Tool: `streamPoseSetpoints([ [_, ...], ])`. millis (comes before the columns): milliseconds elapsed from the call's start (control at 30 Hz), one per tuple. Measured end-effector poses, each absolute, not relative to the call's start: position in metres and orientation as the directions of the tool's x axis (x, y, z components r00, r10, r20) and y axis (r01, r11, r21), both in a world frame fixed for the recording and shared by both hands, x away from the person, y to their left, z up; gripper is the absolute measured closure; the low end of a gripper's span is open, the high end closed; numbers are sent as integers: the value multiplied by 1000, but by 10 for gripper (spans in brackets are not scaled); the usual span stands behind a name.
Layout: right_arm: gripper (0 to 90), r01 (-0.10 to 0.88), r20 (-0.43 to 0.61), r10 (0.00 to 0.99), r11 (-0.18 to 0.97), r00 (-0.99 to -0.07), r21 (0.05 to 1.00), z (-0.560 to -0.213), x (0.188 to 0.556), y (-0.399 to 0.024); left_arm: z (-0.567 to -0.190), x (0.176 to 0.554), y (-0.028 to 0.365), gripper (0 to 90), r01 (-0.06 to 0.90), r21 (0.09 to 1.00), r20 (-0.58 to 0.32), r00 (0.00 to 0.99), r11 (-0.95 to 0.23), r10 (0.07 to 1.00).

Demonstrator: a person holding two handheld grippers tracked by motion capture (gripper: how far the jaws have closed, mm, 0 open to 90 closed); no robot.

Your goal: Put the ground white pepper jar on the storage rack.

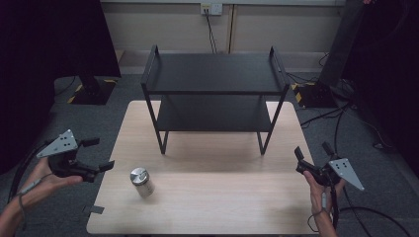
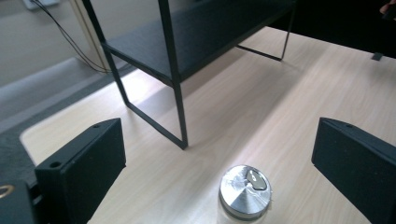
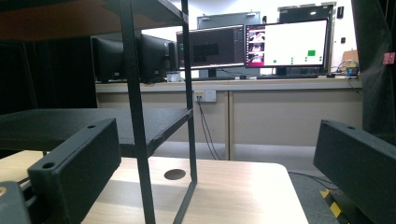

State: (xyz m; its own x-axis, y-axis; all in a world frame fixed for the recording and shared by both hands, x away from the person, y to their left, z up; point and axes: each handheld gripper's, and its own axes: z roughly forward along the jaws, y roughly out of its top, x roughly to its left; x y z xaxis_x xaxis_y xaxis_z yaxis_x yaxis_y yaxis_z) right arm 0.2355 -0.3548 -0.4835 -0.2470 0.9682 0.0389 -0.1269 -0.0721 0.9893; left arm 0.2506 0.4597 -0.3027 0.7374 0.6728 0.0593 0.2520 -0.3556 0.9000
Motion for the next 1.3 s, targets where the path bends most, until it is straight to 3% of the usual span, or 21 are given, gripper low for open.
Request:
streamPoseSetpoints([
  [433, 8, -128, 33, 966, -68, -256, 989, -485, 236, -355, -344, 277, 442, 21, 310, 859, 9, 787, -407, 617],
  [1300, 25, -114, 39, 958, -74, -284, 991, -485, 238, -356, -425, 300, 421, 45, 351, 871, -91, 803, -343, 589],
])
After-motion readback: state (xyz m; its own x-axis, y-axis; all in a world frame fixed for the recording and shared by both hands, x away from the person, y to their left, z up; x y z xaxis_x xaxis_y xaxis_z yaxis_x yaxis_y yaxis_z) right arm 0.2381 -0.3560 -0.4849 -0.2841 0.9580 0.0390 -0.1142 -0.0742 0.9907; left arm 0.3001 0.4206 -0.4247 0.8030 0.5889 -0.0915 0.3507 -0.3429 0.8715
